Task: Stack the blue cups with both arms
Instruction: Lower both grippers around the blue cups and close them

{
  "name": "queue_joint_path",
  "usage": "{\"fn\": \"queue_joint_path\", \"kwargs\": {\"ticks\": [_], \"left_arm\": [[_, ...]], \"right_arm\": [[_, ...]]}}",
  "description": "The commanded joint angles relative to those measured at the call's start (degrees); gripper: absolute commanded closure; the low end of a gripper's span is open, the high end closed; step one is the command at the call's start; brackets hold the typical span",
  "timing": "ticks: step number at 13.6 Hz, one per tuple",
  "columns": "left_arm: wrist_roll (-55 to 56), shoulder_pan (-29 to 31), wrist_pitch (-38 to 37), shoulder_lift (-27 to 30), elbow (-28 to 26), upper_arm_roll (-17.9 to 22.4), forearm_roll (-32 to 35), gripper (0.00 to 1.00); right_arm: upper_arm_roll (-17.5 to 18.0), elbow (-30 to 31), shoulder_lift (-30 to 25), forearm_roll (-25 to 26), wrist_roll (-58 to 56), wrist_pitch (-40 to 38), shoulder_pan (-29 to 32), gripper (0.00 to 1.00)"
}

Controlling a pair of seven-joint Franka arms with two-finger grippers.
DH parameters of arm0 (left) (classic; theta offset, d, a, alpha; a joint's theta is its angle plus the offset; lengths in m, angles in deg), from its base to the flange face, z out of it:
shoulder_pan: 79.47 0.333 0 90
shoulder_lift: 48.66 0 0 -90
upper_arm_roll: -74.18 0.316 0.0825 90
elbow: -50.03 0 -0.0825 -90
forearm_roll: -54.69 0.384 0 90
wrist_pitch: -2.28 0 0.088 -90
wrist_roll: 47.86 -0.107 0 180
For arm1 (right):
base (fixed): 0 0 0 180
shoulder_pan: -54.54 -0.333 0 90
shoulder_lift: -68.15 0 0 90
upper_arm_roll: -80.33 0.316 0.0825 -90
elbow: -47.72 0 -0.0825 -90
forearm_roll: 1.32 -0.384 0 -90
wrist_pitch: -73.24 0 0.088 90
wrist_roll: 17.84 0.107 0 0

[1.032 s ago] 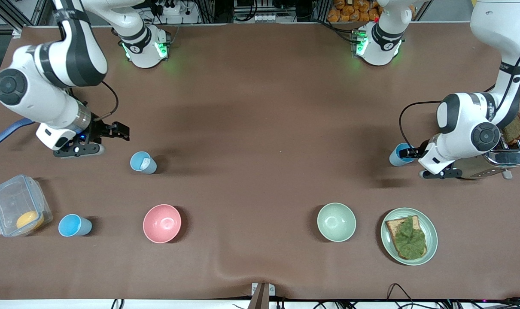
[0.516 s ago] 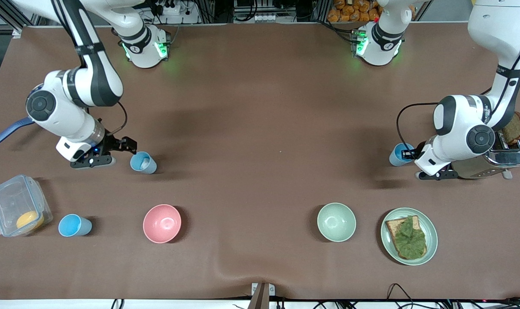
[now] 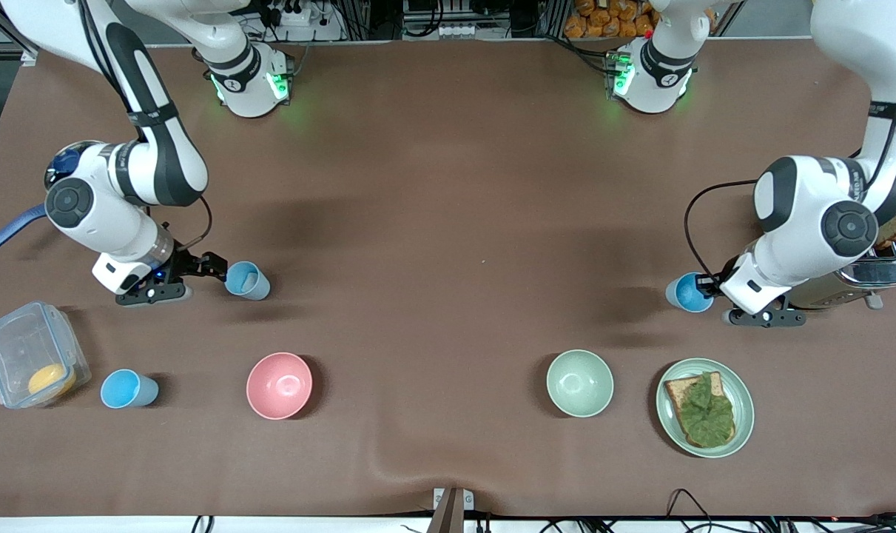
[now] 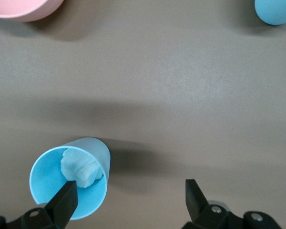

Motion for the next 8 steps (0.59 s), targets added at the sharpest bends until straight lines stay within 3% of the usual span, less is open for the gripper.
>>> {"fn": "queue_joint_path", "kwargs": {"ticks": [1,8], "left_arm": [[0.2,0.1,-5.7,0.1,3.4,-1.6,0.6,1.0],[0.4,0.3,-5.9,0.5,4.0,-2.4,0.6,1.0]], "right_arm": [[0.5,-1.4,1.8,0.3,-0.4,0.4,0.7,0.0],[0.6,-1.0,2.9,-0.4,0.6,1.0,0.2,0.0]]}}
